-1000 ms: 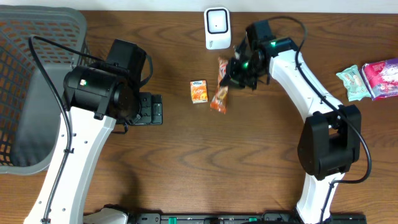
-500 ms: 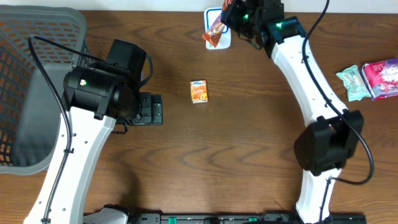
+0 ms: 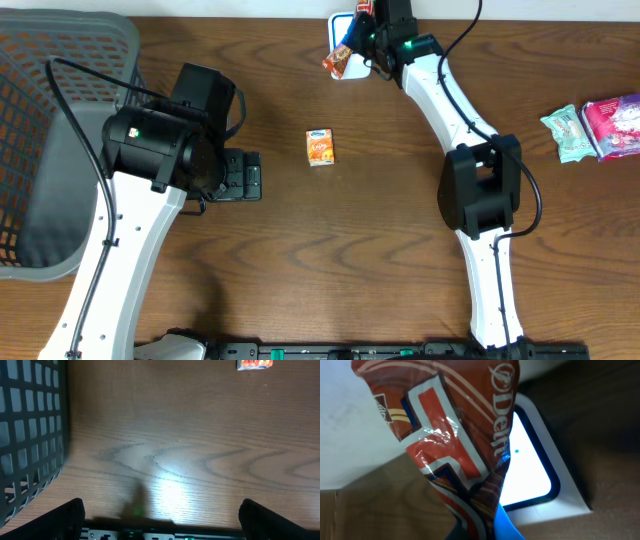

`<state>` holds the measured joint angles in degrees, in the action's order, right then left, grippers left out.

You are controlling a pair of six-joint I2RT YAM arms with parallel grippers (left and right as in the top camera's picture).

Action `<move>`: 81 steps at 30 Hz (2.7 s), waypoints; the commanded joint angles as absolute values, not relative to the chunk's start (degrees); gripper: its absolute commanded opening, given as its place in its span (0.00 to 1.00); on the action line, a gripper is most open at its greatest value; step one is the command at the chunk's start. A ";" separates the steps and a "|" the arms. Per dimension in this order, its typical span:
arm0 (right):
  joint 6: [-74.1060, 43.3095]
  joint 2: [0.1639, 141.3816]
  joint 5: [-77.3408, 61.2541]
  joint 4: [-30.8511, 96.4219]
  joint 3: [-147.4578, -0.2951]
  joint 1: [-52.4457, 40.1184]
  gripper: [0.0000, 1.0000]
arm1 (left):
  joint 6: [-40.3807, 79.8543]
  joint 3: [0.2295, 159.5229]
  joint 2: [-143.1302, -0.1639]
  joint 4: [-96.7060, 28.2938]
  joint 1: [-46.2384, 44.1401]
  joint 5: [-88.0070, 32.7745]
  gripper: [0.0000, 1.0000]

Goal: Scan the item barcode
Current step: 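Carry the candy bar right and drop it by the other items, then reach the right gripper to the small orange box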

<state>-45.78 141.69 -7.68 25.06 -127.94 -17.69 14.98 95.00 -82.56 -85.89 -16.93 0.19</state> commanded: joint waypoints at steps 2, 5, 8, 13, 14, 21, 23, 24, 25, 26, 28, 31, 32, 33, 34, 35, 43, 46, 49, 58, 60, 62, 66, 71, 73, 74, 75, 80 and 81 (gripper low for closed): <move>-44.53 140.22 -5.50 25.54 -130.52 -16.01 0.01 | 15.07 94.80 -82.72 -86.06 -16.67 0.49 0.98; -43.35 139.48 -5.43 28.86 -132.05 -13.32 0.01 | 15.07 94.80 -82.72 -86.06 -16.67 0.49 0.98; -40.23 138.17 -5.41 33.98 -134.37 -9.28 0.01 | 15.07 94.80 -82.72 -86.06 -16.67 0.49 0.98; -31.35 135.28 -4.23 46.35 -138.28 -0.10 0.01 | 15.07 94.80 -82.72 -86.06 -16.67 0.49 0.98; -28.49 134.76 -3.88 49.36 -138.89 2.22 0.01 | 15.07 94.80 -82.72 -86.06 -16.67 0.49 0.98; -3.49 134.19 2.72 64.60 -138.74 14.35 0.01 | 15.07 94.80 -82.72 -86.06 -16.67 0.49 0.98; 2.59 134.30 6.17 66.08 -137.60 16.45 0.01 | 15.07 94.80 -82.72 -86.08 -16.67 0.49 0.98; 5.08 134.30 7.81 66.13 -136.64 17.37 0.01 | 15.07 94.80 -82.72 -86.06 -16.67 0.49 0.98; 6.85 134.30 9.19 66.04 -135.94 18.20 0.01 | 15.07 94.80 -82.72 -86.06 -16.67 0.49 0.98; 7.40 134.30 10.20 65.67 -135.39 18.85 0.01 | 15.07 94.80 -82.72 -86.06 -16.67 0.49 0.98; 6.83 134.30 10.87 63.83 -133.91 20.27 0.01 | 15.07 94.80 -82.72 -86.06 -16.67 0.49 0.98; 6.52 134.30 11.84 61.14 -131.68 21.87 0.01 | 15.07 94.80 -82.72 -86.06 -16.67 0.49 0.98; 7.90 134.32 14.50 59.83 -130.28 22.48 0.01 | 15.07 94.80 -82.72 -86.06 -16.67 0.49 0.98; 9.15 134.32 16.23 59.13 -129.51 22.61 0.01 | 15.07 94.80 -82.72 -86.06 -16.67 0.49 0.98; 10.41 134.32 18.20 58.41 -128.66 22.70 0.01 | 15.07 94.80 -82.72 -86.06 -16.67 0.49 0.98; 10.92 134.32 19.68 57.89 -128.01 22.70 0.01 | 15.07 94.80 -82.72 -86.06 -16.67 0.49 0.98; 12.47 134.32 22.85 56.60 -124.75 23.27 0.41 | 15.07 94.80 -82.72 -86.06 -16.67 0.49 0.98; 11.33 134.06 22.87 57.19 -124.77 22.92 0.52 | 15.07 94.80 -82.72 -86.06 -16.67 0.49 0.98; 8.67 132.97 22.81 57.58 -124.77 22.11 0.54 | 15.07 94.80 -82.72 -86.06 -16.67 0.51 0.98; 4.03 122.96 0.34 58.24 -124.81 16.32 0.70 | 15.07 94.80 -82.72 -86.06 -16.67 0.49 0.98; 0.58 120.77 -12.16 59.44 -124.81 14.48 0.78 | 15.07 94.80 -82.72 -86.06 -16.67 0.49 0.98; -2.09 119.55 -25.10 61.12 -124.81 12.29 0.80 | 15.07 94.80 -82.72 -86.06 -16.67 0.51 0.98; -3.18 120.03 -42.83 66.19 -124.55 6.17 0.80 | 15.07 94.80 -82.72 -86.06 -16.67 0.49 0.98; -3.22 122.32 -41.56 67.51 -121.95 -4.38 0.68 | 15.07 94.80 -82.72 -86.06 -16.67 0.49 0.98; -4.21 123.72 -39.46 67.00 -120.73 -8.64 0.68 | 15.07 94.80 -82.72 -86.06 -16.67 0.49 0.98; -6.63 124.46 -37.10 66.61 -120.11 -10.74 0.68 | 15.07 94.80 -82.72 -86.06 -16.67 0.49 0.98; -10.11 125.23 -34.09 66.37 -119.66 -12.69 0.68 | 15.07 94.80 -82.72 -86.06 -16.67 0.49 0.98; -20.18 129.12 -25.61 66.28 -119.28 -20.23 0.64 | 15.07 94.80 -82.72 -86.06 -16.67 0.49 0.98; -21.50 129.88 -25.61 66.22 -119.28 -21.61 0.63 | 15.07 94.80 -82.72 -86.06 -16.67 0.49 0.98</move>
